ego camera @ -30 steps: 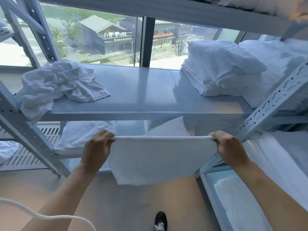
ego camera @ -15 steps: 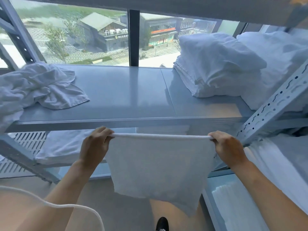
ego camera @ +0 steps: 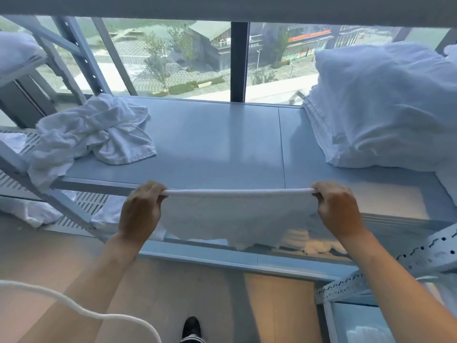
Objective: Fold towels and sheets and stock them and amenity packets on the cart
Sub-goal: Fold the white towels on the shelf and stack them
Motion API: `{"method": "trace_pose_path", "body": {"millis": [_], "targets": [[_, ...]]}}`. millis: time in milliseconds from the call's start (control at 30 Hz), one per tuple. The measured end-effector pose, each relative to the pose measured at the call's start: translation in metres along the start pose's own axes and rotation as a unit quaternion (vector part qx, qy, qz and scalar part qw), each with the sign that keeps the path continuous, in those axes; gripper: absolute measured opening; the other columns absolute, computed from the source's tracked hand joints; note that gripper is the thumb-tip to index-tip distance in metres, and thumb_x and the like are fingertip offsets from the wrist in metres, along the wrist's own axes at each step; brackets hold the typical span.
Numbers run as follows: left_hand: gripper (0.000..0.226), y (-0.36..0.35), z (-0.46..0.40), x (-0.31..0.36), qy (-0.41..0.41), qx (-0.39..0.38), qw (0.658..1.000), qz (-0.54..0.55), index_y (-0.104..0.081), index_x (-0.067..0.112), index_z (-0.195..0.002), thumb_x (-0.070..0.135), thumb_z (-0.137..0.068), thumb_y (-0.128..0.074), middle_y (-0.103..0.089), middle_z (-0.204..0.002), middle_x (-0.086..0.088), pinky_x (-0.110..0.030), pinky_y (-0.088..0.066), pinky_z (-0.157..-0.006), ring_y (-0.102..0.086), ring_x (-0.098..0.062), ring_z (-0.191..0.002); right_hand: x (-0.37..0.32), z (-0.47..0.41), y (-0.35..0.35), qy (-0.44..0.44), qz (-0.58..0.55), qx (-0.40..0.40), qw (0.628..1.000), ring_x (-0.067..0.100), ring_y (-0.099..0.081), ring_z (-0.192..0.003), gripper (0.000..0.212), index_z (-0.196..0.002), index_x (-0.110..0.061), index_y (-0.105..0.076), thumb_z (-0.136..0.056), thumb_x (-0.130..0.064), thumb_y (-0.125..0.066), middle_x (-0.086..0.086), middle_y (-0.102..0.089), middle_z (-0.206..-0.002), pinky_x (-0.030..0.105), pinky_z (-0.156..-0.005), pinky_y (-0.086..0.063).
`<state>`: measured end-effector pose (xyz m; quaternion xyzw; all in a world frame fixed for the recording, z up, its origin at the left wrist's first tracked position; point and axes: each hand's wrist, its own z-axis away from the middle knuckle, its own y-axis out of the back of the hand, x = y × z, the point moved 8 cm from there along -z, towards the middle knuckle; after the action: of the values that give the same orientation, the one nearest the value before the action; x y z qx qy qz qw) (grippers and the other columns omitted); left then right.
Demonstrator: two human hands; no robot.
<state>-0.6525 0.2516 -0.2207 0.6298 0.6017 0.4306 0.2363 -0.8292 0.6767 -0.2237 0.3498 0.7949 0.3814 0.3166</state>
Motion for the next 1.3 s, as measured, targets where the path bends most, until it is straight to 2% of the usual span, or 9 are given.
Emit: {"method": "trace_pose_path", "body": {"millis": [133,300,500,633,800,933,1000,1100,1300], "targets": [[0.027,-0.018,-0.028,-0.017,0.039,0.010,0.999,-0.016,-0.063,0.012,-0.098,-0.012,-0.086,-0.063,-0.060,-0.090,-0.005,-0.043,-0.048,-0.067,-0.056,-0.034,-0.084,0.002,-0.033,-0.024,-0.020,-0.022,-0.003,1.000,0.039,-0.064,-0.082,0.033,-0.097,-0.006,-0.073,-0.075,0.008,-0.053,0.013,-0.072,-0.087,0.044,-0.075,-0.045],[0.053,-0.057,-0.057,-0.032,0.058,-0.028,0.998,-0.007,-0.064,0.012,-0.101,-0.021,-0.062,-0.055,-0.063,-0.095,-0.007,-0.044,-0.044,-0.074,-0.055,-0.035,-0.092,0.011,-0.057,-0.065,-0.060,0.004,-0.057,0.997,0.042,-0.062,-0.081,0.040,-0.094,-0.005,-0.070,-0.066,0.020,-0.055,0.015,-0.068,-0.085,0.047,-0.075,-0.048],[0.052,-0.115,-0.091,-0.060,0.066,-0.092,0.994,0.002,-0.065,0.012,-0.097,-0.018,-0.055,-0.059,-0.065,-0.091,-0.008,-0.040,-0.039,-0.068,-0.060,-0.037,-0.086,0.017,-0.080,-0.114,-0.120,0.048,-0.135,0.982,0.043,-0.062,-0.084,0.035,-0.088,-0.004,-0.067,-0.066,0.020,-0.053,0.017,-0.067,-0.084,0.046,-0.075,-0.049],[0.044,-0.154,-0.109,-0.073,0.071,-0.138,0.988,0.009,-0.065,0.010,-0.093,-0.016,-0.058,-0.061,-0.066,-0.085,-0.009,-0.042,-0.042,-0.068,-0.061,-0.038,-0.082,0.019,-0.081,-0.143,-0.186,0.089,-0.160,0.965,0.041,-0.059,-0.093,0.033,-0.092,-0.006,-0.064,-0.071,0.015,-0.050,0.017,-0.065,-0.092,0.042,-0.075,-0.036],[0.050,-0.180,-0.115,-0.083,0.050,-0.160,0.986,0.017,-0.066,0.010,-0.096,-0.018,-0.055,-0.060,-0.064,-0.090,-0.009,-0.042,-0.041,-0.069,-0.059,-0.037,-0.086,0.019,-0.066,-0.161,-0.246,0.119,-0.114,0.955,0.041,-0.054,-0.100,0.055,-0.111,-0.009,-0.067,-0.062,0.015,-0.057,0.016,-0.057,-0.110,0.046,-0.080,-0.042],[0.060,-0.181,-0.116,-0.097,0.057,-0.158,0.985,0.029,-0.069,0.010,-0.106,-0.021,-0.057,-0.055,-0.063,-0.101,-0.008,-0.043,-0.042,-0.073,-0.057,-0.038,-0.094,0.021,-0.063,-0.162,-0.228,0.114,-0.086,0.963,0.040,-0.053,-0.104,0.064,-0.119,-0.009,-0.067,-0.061,0.016,-0.055,0.015,-0.055,-0.119,0.049,-0.085,-0.042],[0.053,-0.178,-0.117,-0.107,0.034,-0.156,0.986,0.039,-0.070,0.011,-0.106,-0.021,-0.065,-0.059,-0.062,-0.101,-0.007,-0.043,-0.043,-0.073,-0.057,-0.037,-0.093,0.022,-0.064,-0.164,-0.217,0.098,-0.077,0.968,0.039,-0.053,-0.103,0.060,-0.115,-0.010,-0.067,-0.062,0.016,-0.055,0.014,-0.056,-0.119,0.047,-0.083,-0.042],[0.028,-0.174,-0.122,-0.123,-0.004,-0.150,0.988,0.047,-0.071,0.011,-0.105,-0.008,-0.084,-0.069,-0.063,-0.100,-0.008,-0.047,-0.049,-0.074,-0.059,-0.038,-0.093,0.022,-0.065,-0.162,-0.203,0.096,-0.056,0.973,0.038,-0.053,-0.100,0.057,-0.110,-0.010,-0.068,-0.062,0.017,-0.054,0.013,-0.058,-0.117,0.045,-0.080,-0.041],[0.014,-0.155,-0.115,-0.126,-0.045,-0.142,0.989,0.014,-0.073,0.010,-0.097,0.004,-0.086,-0.077,-0.063,-0.097,-0.010,-0.045,-0.049,-0.069,-0.060,-0.037,-0.086,0.023,-0.060,-0.158,-0.161,0.051,-0.010,0.986,0.038,-0.051,-0.090,0.037,-0.097,-0.006,-0.068,-0.072,0.016,-0.053,0.012,-0.061,-0.100,0.045,-0.077,-0.047]]}}
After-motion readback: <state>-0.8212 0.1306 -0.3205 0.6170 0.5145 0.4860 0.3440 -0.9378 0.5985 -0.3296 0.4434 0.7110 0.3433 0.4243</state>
